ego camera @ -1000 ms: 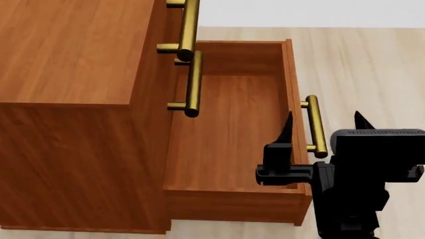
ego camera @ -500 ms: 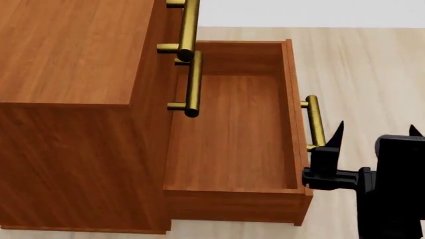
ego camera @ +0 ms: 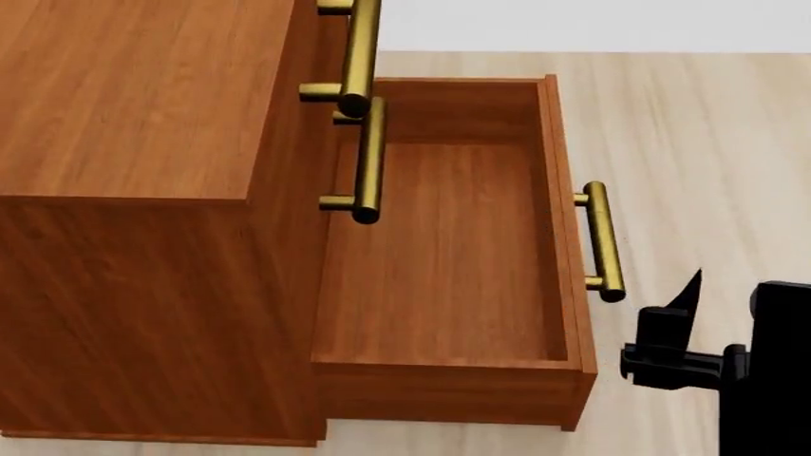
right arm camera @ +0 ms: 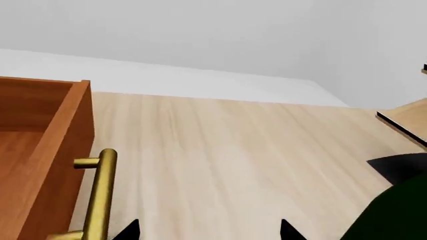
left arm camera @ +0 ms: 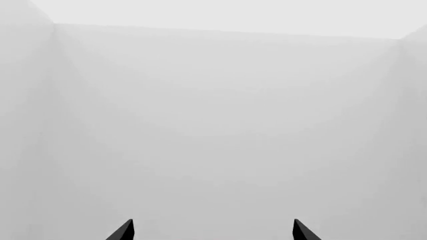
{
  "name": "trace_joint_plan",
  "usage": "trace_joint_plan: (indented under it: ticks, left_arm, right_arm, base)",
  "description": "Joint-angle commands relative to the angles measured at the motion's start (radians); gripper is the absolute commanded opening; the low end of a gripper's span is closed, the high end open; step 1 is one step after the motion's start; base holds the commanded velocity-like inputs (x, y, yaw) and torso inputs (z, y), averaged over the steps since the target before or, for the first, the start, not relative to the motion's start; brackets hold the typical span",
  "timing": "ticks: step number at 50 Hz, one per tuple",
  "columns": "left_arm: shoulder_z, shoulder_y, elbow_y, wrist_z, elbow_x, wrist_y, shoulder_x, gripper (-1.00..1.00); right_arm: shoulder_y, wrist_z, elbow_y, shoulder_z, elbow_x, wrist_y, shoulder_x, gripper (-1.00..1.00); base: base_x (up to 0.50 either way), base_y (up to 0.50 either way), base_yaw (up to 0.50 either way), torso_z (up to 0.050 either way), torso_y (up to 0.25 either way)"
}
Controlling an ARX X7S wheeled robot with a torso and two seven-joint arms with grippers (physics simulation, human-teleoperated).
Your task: Close the bottom drawer of the cabinet and open the top drawer.
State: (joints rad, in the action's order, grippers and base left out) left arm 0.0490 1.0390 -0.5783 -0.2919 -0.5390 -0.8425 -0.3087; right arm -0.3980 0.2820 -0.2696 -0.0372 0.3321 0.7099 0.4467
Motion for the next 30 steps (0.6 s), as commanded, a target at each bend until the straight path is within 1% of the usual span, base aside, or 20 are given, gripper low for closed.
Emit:
trace_joint_plan:
  ticks: [1,30]
  left_arm:
    - [-0.002,0.001,0.001,-0.003,-0.005,0.001,-0.006,1.00]
    - [0.004,0.011,-0.005,-0.016,-0.018,-0.007,-0.017,1.00]
  right_arm:
    - [-0.020,-0.011,0.109,0.020,-0.017,-0.031,-0.007,1.00]
    - [-0.121,-0.071,0.444,0.082,-0.051,-0.165,-0.056,1.00]
  base:
    - [0.00,0.00,0.00,0.000,0.000]
    - [0.00,0.00,0.00,0.000,0.000]
